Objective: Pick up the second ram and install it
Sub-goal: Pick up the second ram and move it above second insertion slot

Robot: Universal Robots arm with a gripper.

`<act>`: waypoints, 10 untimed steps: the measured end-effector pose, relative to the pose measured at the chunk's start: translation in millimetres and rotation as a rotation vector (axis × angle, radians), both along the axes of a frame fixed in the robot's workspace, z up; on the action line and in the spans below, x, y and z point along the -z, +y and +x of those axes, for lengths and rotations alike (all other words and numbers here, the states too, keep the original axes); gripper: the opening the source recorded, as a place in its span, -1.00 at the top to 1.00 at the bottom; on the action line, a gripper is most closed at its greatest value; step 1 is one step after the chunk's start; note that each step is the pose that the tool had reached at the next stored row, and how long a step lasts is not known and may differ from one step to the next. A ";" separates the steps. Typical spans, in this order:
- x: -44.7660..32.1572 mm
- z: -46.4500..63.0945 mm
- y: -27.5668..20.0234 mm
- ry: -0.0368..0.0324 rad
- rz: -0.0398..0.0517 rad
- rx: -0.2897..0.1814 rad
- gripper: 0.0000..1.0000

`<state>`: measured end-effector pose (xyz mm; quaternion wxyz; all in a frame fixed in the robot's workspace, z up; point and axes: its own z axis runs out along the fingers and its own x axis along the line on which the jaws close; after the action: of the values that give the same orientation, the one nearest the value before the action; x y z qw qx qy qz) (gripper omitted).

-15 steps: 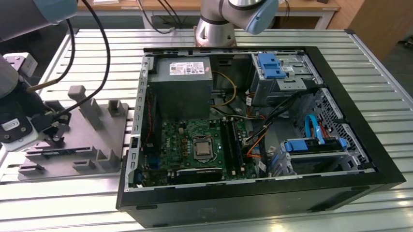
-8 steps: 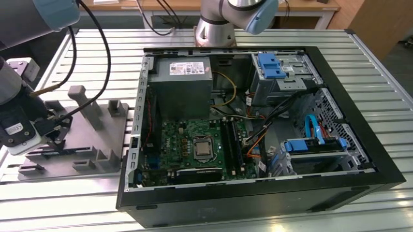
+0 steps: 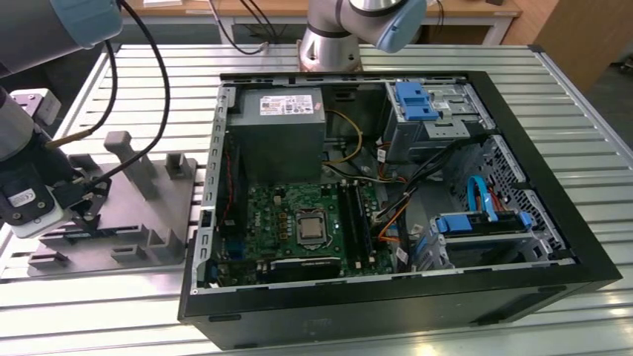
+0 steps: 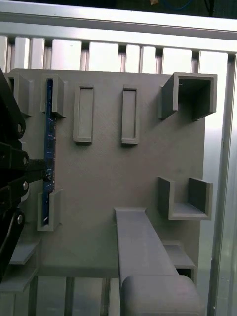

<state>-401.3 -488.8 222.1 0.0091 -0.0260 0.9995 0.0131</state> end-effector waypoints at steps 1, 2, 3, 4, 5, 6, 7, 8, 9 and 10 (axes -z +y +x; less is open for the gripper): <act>0.0 0.0 0.0 0.0001 0.0000 0.000 0.80; 0.0 0.0 0.0 0.0001 -0.0003 0.000 0.80; 0.0 0.0 0.0 0.0000 -0.0005 0.000 0.80; 0.0 0.0 0.0 0.0000 -0.0006 0.000 0.80; 0.0 0.0 0.0 0.0000 -0.0006 -0.001 0.80; 0.0 0.0 0.0 0.0000 -0.0007 -0.003 0.80; 0.0 0.0 0.0 0.0000 -0.0007 -0.006 0.80; 0.0 0.0 0.0 0.0000 -0.0006 -0.010 0.80; 0.0 0.0 0.0 0.0000 -0.0006 -0.017 0.80; 0.0 0.0 0.0 0.0000 -0.0007 -0.024 0.80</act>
<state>-401.3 -488.8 222.1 0.0089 -0.0380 0.9992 0.0128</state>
